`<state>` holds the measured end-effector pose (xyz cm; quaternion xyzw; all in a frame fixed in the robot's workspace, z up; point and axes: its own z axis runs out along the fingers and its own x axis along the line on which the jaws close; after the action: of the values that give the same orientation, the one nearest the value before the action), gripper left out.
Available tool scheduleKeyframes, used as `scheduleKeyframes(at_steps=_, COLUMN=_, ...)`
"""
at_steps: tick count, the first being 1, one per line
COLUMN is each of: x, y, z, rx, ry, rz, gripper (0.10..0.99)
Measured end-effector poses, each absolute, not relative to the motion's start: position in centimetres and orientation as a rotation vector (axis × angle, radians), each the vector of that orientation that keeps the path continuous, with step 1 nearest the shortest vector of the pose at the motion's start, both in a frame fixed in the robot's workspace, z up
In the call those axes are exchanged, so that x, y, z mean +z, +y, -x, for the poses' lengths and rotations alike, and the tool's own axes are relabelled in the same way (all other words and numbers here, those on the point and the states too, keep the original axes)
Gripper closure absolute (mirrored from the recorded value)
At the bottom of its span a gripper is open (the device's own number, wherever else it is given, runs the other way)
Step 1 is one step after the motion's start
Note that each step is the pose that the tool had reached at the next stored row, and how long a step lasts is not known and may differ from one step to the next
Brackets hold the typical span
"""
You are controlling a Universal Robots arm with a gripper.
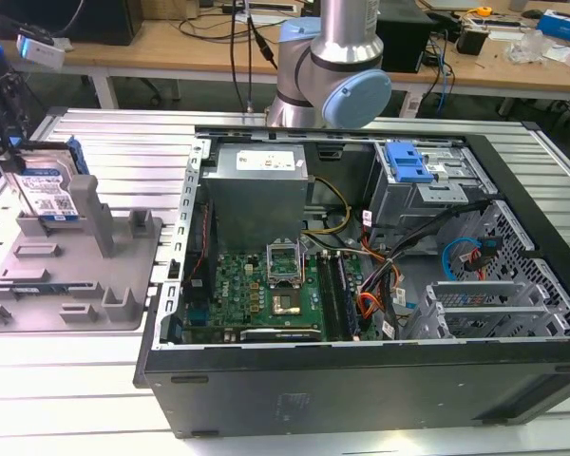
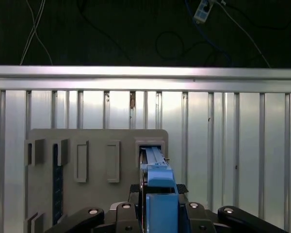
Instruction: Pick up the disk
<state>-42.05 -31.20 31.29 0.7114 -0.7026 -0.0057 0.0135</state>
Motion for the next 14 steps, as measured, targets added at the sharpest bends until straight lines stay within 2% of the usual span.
scheduleKeyframes(at_steps=14, x=39.5, y=-31.3, z=42.0, rx=-0.018, ry=-2.188, rz=-2.216, gripper=0.722)
